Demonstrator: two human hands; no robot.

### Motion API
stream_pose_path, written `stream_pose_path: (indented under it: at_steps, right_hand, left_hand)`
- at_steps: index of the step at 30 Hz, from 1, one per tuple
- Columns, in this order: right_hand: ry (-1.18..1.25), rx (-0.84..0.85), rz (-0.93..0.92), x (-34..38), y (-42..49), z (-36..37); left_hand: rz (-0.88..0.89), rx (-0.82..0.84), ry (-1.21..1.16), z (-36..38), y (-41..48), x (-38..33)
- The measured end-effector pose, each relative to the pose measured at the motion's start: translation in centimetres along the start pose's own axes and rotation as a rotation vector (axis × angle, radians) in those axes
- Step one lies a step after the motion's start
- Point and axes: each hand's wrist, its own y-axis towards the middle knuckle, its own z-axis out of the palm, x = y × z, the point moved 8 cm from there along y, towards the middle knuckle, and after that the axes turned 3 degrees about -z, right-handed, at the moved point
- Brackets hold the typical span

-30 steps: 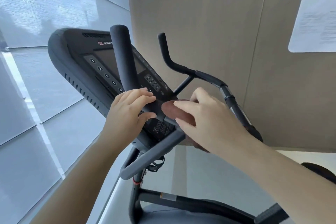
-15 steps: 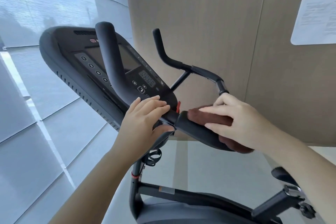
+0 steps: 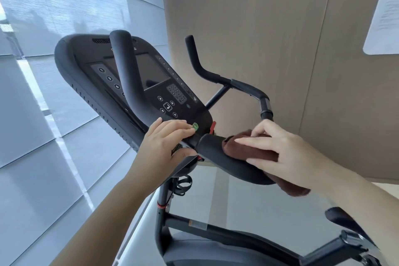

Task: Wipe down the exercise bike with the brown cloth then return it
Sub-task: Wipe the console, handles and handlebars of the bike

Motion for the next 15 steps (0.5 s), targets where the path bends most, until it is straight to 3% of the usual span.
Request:
stream_pose_path:
  at_steps: [5,10,15]
  right_hand:
    - [0.025,-0.044,0.018,0.0,0.6,-1.2]
    - [-0.127,-0.074,-0.240,7.0,3.6,1.4]
    - [-0.202,-0.147,-0.185,5.1,-0.3,0.5]
  left_hand:
    - [-0.007,-0.010,-0.013,-0.2,0.2,-0.3]
    - [0.008,0.055,-0.009,-0.3,0.2,0.0]
    - [0.044,0.089,0.008,-0.3,0.5,0.0]
